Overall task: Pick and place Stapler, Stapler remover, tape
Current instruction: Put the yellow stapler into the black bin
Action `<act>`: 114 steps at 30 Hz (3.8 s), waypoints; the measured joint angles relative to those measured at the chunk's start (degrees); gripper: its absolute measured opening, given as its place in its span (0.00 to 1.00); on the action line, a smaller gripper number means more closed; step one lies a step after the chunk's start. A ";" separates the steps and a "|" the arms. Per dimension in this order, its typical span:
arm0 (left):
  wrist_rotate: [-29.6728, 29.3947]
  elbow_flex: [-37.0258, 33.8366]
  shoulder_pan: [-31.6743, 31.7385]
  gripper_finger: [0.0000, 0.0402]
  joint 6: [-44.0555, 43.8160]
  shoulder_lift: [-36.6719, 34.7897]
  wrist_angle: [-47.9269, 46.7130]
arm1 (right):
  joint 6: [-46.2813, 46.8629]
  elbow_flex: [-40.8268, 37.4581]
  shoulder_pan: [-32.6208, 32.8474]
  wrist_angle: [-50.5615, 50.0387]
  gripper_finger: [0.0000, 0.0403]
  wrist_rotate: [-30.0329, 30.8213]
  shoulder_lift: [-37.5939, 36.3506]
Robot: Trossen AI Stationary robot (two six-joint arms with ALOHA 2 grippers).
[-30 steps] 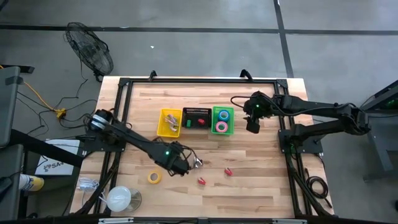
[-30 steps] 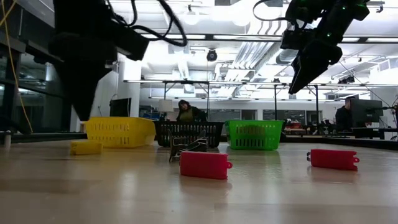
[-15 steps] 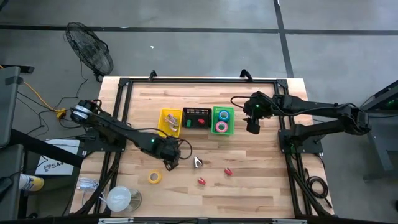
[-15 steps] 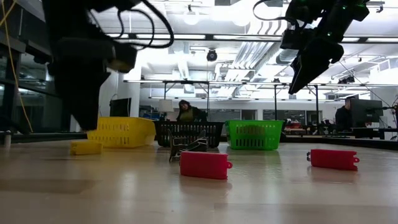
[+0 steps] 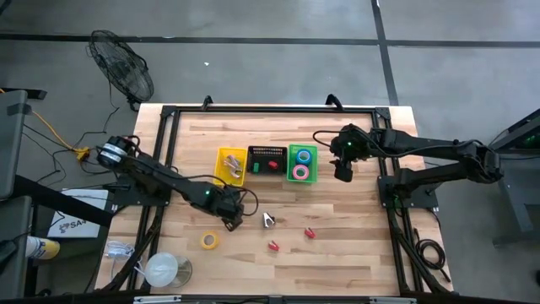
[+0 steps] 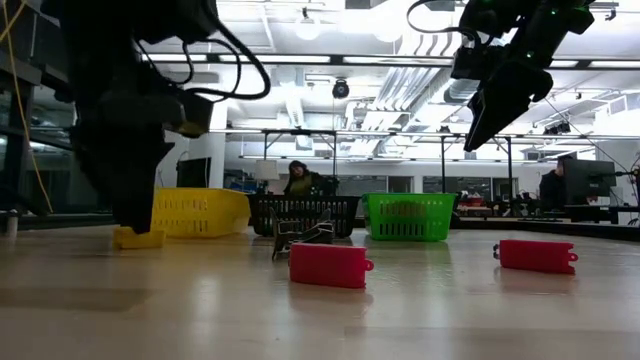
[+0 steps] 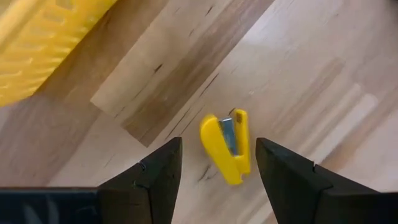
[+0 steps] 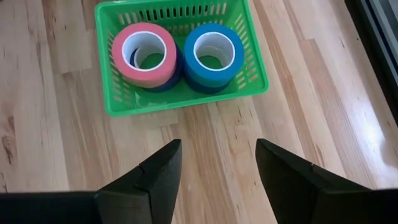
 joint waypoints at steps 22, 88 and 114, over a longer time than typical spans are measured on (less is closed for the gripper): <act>-0.23 0.15 -0.02 0.27 2.90 4.02 1.89 | -0.20 0.00 0.00 0.32 0.49 0.00 0.00; 8.53 19.02 35.60 0.15 105.80 9.73 8.03 | -1.68 0.04 -0.01 -0.04 0.49 0.48 0.00; 10.12 19.02 35.58 0.27 102.87 11.80 10.70 | -1.64 0.04 -0.01 0.00 0.49 0.46 0.00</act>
